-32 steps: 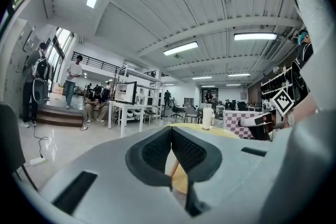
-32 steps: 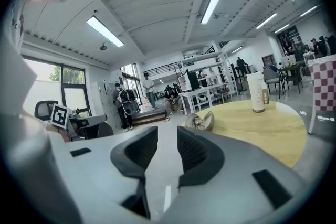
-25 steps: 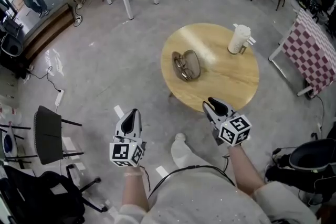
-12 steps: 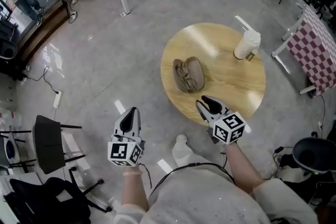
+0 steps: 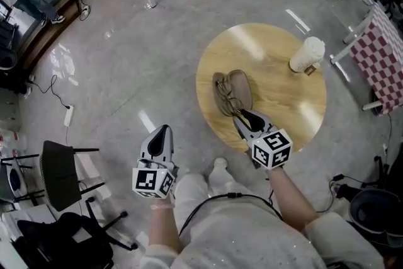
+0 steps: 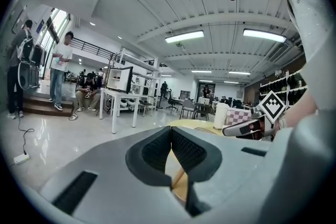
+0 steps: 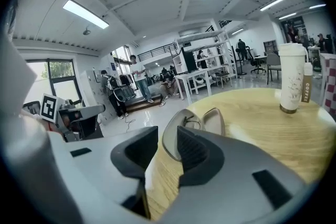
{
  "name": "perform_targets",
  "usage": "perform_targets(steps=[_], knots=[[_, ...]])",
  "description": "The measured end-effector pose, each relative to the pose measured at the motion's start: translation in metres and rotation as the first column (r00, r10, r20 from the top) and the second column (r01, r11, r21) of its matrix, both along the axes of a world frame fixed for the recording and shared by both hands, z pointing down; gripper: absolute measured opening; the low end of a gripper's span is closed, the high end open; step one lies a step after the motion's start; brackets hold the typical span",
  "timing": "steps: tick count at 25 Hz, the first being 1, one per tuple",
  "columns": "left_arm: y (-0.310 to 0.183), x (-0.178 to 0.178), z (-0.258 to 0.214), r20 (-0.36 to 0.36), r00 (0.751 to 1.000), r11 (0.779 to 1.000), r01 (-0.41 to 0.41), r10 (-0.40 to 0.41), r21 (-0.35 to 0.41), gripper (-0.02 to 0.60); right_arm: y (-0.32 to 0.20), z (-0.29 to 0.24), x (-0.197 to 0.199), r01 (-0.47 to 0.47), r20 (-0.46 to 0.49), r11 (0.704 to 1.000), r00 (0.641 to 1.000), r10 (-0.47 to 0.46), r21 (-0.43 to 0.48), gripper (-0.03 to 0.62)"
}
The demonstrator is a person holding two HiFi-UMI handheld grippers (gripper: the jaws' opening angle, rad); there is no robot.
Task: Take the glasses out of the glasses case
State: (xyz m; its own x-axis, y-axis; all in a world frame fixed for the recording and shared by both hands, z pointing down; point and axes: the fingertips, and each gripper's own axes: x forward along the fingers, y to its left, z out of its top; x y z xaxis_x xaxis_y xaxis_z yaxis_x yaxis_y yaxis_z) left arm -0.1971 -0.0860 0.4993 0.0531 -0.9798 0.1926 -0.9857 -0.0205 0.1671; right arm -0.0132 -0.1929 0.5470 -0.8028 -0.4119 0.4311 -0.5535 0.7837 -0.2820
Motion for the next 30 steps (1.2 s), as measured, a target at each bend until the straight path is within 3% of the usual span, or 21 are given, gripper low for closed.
perform_targets(steps=[6, 12, 20, 30], knots=[[-0.027, -0.007, 0.016, -0.016, 0.998, 0.997, -0.065, 0.064, -0.044, 0.005, -0.016, 0.011, -0.01, -0.059, -0.099, 0.998, 0.993, 0.058, -0.009, 0.121], [-0.079, -0.03, 0.013, -0.024, 0.991, 0.991, -0.131, 0.13, -0.02, 0.005, -0.034, 0.022, -0.02, -0.126, -0.161, 0.99, 0.98, 0.116, -0.056, 0.12], [-0.129, -0.04, 0.007, -0.017, 0.971, 0.971, -0.239, 0.239, 0.007, 0.005, -0.047, 0.041, -0.035, -0.171, -0.294, 0.981, 0.946, 0.137, -0.096, 0.121], [-0.149, -0.041, 0.025, -0.051, 0.948, 0.949, -0.315, 0.313, -0.022, 0.005, -0.05, 0.075, -0.04, -0.223, -0.425, 0.96, 0.895, 0.132, -0.171, 0.108]])
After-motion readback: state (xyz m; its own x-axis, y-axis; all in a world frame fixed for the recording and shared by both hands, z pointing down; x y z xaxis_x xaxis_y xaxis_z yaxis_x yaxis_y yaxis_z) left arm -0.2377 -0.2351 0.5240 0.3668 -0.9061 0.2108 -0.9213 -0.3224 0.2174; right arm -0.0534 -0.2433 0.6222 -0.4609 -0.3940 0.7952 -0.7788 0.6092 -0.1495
